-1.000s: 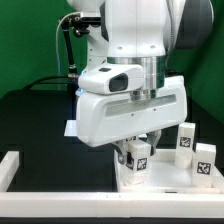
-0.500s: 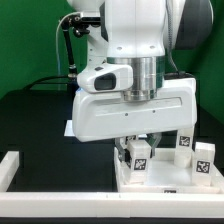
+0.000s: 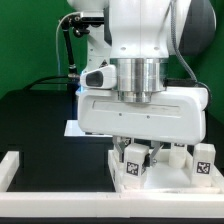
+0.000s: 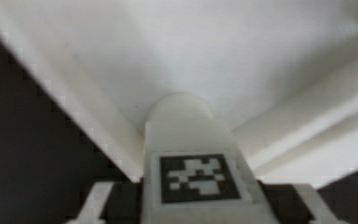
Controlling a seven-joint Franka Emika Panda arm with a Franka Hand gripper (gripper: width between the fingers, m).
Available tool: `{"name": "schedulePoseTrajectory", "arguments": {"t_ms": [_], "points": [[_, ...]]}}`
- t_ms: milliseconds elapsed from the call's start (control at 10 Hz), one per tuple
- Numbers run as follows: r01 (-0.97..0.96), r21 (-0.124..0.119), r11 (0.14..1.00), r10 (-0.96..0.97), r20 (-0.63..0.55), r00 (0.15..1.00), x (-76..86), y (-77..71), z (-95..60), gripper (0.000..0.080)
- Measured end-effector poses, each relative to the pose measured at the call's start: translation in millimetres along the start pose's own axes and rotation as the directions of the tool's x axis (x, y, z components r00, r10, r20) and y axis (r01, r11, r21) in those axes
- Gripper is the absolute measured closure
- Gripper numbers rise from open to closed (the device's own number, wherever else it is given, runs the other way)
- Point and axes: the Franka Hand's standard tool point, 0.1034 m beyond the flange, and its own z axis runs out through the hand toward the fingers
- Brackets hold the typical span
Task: Assemble square table
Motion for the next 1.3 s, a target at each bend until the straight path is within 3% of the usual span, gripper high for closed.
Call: {"name": "schedulePoseTrajectory", "arguments": {"t_ms": [200, 300, 500, 800, 900, 1000, 1100, 1200, 1300], "points": [[-0.330, 0.060, 0.942, 0.329, 0.016, 0.944, 3.2, 0.6, 0.2, 0.0509], [-0.503, 0.067, 0.861, 0.502, 0.037, 0.864, 2.9, 0.0, 0.4, 0.0509], [-0.715, 0.052, 0.697, 0.714, 0.043, 0.699, 1.7, -1.3, 1.1, 0.0509], [-0.777, 0.055, 0.627, 0.776, 0.046, 0.629, 1.7, -1.5, 1.6, 0.0508], [-0.752, 0.057, 0.657, 0.750, 0.045, 0.660, 1.2, -1.9, 1.7, 0.0508], [-0.718, 0.056, 0.694, 0.717, 0.038, 0.696, -0.9, -4.3, 1.0, 0.0326], [-0.588, 0.045, 0.808, 0.588, 0.011, 0.809, -8.8, -11.6, -1.8, 0.0211], [-0.385, 0.039, 0.922, 0.386, -0.010, 0.923, -10.6, -15.1, -5.0, 0.0211], [-0.363, 0.039, 0.931, 0.363, -0.009, 0.932, -10.0, -13.2, -3.7, 0.0162]]}}
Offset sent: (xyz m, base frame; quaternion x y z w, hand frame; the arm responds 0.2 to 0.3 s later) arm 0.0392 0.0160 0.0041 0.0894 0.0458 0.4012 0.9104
